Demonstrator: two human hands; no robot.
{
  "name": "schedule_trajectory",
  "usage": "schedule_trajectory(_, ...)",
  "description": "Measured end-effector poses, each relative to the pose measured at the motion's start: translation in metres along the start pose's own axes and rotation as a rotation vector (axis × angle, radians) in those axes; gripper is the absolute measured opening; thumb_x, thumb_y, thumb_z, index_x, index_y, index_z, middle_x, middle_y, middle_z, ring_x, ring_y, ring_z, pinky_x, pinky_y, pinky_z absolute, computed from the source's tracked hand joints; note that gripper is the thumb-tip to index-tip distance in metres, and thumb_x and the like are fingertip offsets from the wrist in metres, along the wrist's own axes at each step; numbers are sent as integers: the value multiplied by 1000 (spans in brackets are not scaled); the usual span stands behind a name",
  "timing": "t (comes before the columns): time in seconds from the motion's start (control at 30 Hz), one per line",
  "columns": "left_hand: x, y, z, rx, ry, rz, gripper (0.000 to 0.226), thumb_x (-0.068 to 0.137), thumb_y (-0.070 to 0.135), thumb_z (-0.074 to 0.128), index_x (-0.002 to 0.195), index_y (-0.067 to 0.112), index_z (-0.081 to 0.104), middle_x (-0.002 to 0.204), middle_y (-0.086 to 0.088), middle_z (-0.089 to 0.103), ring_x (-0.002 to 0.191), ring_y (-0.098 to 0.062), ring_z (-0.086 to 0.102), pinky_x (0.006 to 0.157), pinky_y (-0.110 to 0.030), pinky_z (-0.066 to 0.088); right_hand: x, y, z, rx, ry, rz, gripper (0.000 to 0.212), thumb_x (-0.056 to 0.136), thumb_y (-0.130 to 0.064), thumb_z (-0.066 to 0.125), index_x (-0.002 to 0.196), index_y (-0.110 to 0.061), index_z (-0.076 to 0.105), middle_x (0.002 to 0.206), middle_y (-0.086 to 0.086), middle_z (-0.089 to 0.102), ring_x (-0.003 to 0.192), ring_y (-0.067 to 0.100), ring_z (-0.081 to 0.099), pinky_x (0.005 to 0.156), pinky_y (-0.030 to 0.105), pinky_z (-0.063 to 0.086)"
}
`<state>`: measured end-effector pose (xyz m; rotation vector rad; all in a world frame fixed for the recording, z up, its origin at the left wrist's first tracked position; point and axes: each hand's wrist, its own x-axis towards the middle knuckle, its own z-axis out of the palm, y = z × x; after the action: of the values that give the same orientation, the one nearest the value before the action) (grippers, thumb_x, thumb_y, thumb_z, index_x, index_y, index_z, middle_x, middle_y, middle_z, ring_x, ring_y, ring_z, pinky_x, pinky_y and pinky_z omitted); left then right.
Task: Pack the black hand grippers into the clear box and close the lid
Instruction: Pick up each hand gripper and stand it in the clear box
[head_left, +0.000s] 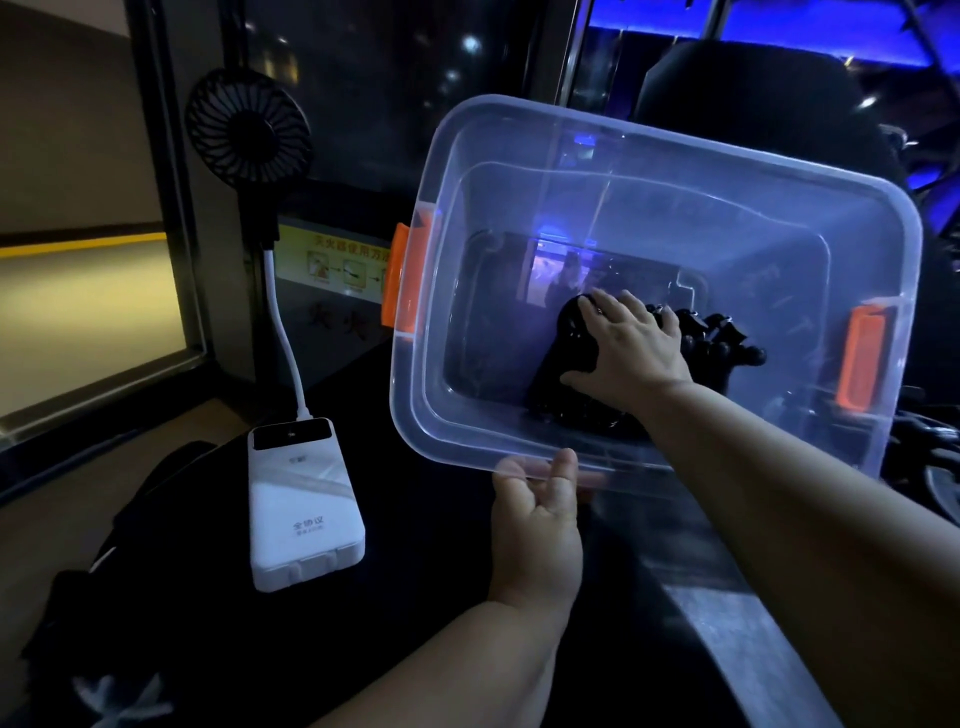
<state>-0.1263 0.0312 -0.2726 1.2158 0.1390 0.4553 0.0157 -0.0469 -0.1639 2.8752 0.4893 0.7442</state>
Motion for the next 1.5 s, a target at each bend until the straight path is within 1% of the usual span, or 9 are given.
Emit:
schedule_trajectory(0.3, -3, 5, -1, -31, 21, -30, 19, 92, 38, 55, 88, 20, 49, 94, -12, 70, 85, -17, 64, 69, -21, 44, 3, 0, 0, -9, -21, 11, 101, 70, -68, 66, 150, -31, 18, 159, -11, 15, 147, 17, 11, 116, 53, 10)
schedule_trajectory(0.5, -2, 6, 0, -21, 28, -21, 21, 91, 37, 57, 86, 19, 48, 92, -13, 69, 82, -19, 63, 75, -30, 51, 4, 0, 0, 5, -18, 13, 101, 69, -67, 68, 150, -32, 18, 159, -11, 15, 147, 17, 11, 116, 53, 10)
schedule_trajectory(0.63, 0, 8, 1, -23, 20, 0, 20, 92, 34, 56, 87, 17, 46, 89, -11, 67, 76, -16, 61, 64, -16, 47, 2, 6, -6, 70, -50, -17, 96, 73, -69, 63, 150, -35, 16, 160, -12, 7, 148, 16, 0, 117, 53, 9)
schedule_trajectory(0.8, 2, 7, 1, 13, 29, 29, 33, 85, 51, 57, 87, 19, 46, 92, -18, 68, 81, -23, 63, 74, -29, 49, -17, 14, -22, 191, -5, 18, 91, 78, -73, 52, 151, -35, 13, 160, -14, -1, 148, 14, -6, 118, 49, 9)
schedule_trajectory(0.9, 2, 9, 1, 32, 31, 49, 43, 77, 58, 56, 88, 17, 46, 88, -14, 71, 83, -24, 65, 77, -33, 49, -42, 26, -23, 253, 42, 45, 89, 79, -71, 53, 151, -33, 17, 161, -11, 6, 148, 14, -2, 118, 46, 12)
schedule_trajectory(1.0, 0, 14, 2, -5, 8, 62, 23, 95, 29, 53, 92, 9, 43, 76, -6, 74, 67, -7, 64, 70, -19, 46, -67, 42, -20, 295, 67, 88, 85, 80, -67, 55, 150, -29, 25, 159, -9, 16, 148, 13, 3, 117, 43, 16)
schedule_trajectory(1.13, -2, 18, 3, -33, -3, 89, 15, 97, 20, 49, 94, 8, 40, 69, -1, 73, 59, 0, 61, 59, -9, 44, -105, 63, -21, 367, 230, 127, 67, 80, -53, 65, 135, -19, 51, 139, 3, 49, 134, 28, 38, 106, 45, 36)
schedule_trajectory(1.33, -5, 20, 4, -2, 2, 92, 15, 97, 22, 48, 94, 12, 39, 66, 5, 73, 58, -1, 61, 63, -15, 45, -166, 95, -18, 347, 377, 123, 42, 82, -37, 72, 116, -13, 64, 112, 8, 60, 109, 30, 52, 94, 36, 40)
schedule_trajectory(1.5, -8, 23, 5, 15, 18, 89, 18, 97, 26, 48, 100, 9, 41, 67, 7, 73, 66, -8, 61, 68, -25, 43, -201, 116, -18, 364, 362, 174, 51, 83, -52, 54, 116, -15, 62, 112, 5, 60, 109, 28, 51, 91, 39, 43)
